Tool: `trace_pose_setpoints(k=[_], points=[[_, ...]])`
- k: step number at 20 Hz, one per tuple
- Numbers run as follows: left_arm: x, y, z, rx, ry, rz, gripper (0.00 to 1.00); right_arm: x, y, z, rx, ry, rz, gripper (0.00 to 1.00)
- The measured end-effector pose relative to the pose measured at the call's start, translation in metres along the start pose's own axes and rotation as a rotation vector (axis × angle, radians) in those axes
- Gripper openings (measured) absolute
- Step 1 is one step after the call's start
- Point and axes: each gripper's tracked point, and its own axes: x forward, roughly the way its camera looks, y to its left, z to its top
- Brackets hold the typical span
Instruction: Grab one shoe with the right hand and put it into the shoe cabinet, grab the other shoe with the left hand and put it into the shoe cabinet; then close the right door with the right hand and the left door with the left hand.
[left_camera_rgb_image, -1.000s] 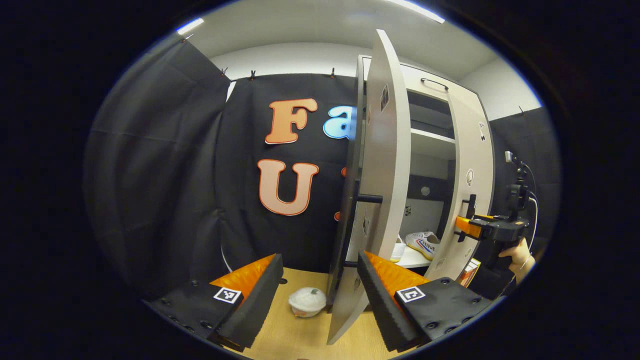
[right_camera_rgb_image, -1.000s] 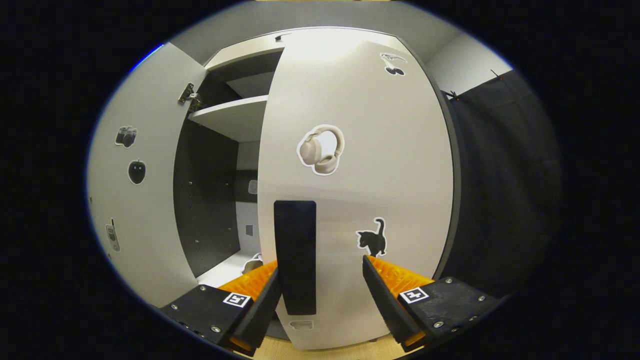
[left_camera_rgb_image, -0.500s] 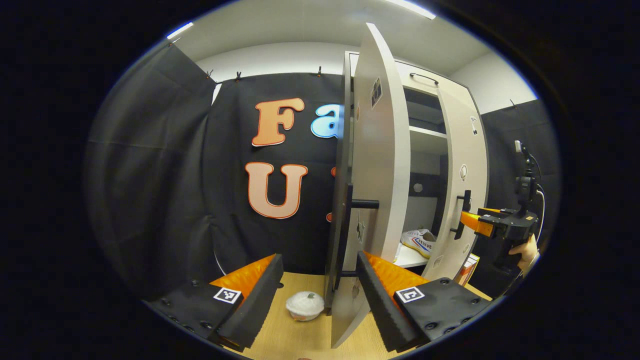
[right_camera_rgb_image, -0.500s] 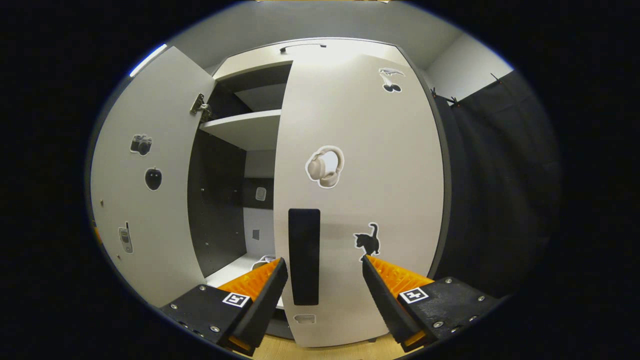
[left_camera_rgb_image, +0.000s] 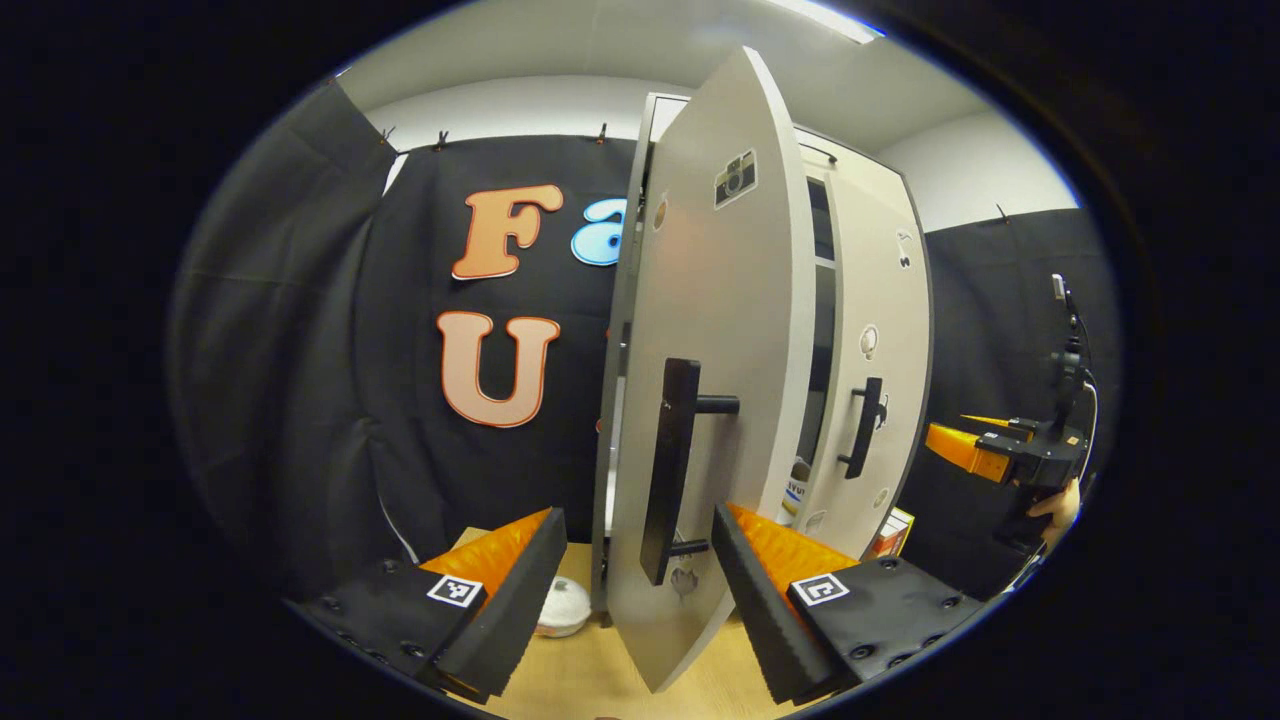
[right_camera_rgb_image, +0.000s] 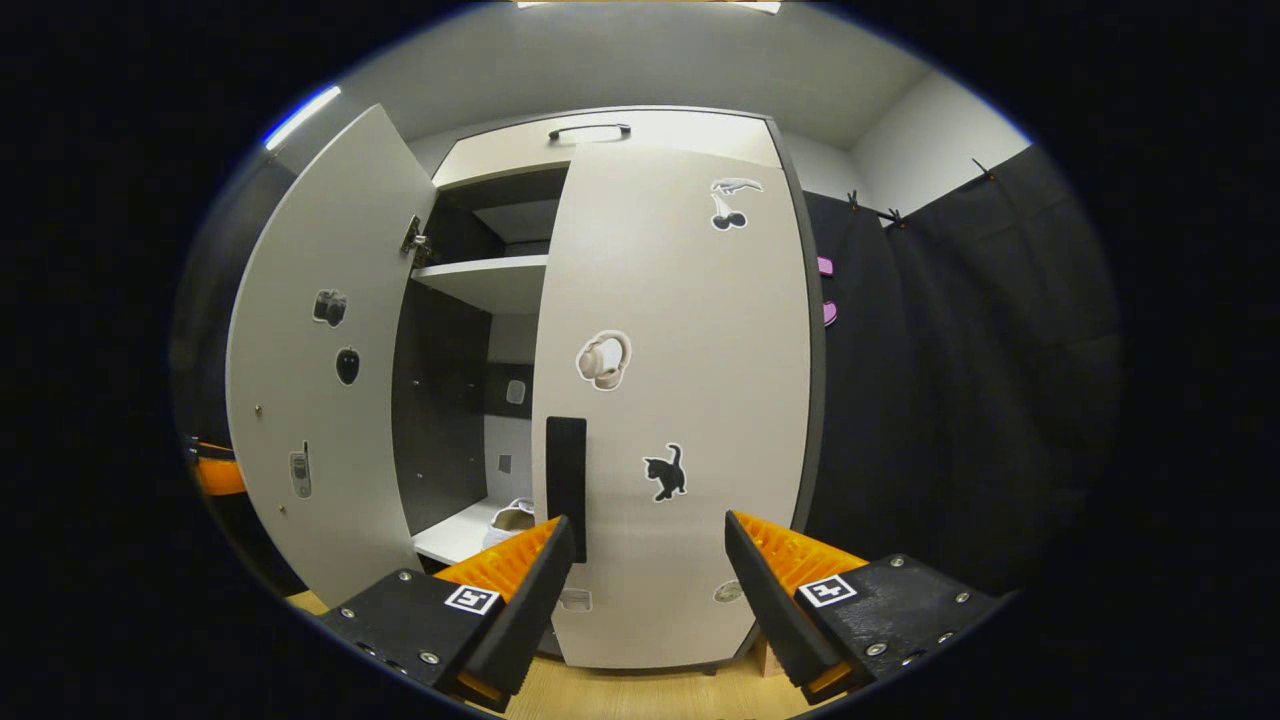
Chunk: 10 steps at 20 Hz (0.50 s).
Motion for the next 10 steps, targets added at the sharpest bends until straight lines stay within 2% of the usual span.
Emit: trace_pose_setpoints(k=[2, 6, 7, 10], points=[[0.011, -0.018, -0.002, 0.008, 0.002, -0.020, 0.96, -0.011, -0.012, 0.000, 0.014, 0.006, -0.009, 0.93], [0.036, -0.040, -0.007, 0.036, -0.001, 0.009, 0.99, -0.029, -0.041, 0.001, 0.030, -0.005, -0.048, 0.93], [0.044, -0.050, -0.009, 0.033, 0.003, 0.001, 0.94, -0.033, -0.049, 0.001, 0.032, -0.006, -0.058, 0.93], [0.071, -0.077, -0.016, 0.002, 0.023, -0.040, 0.96, -0.040, -0.069, -0.001, 0.031, -0.009, -0.090, 0.93]])
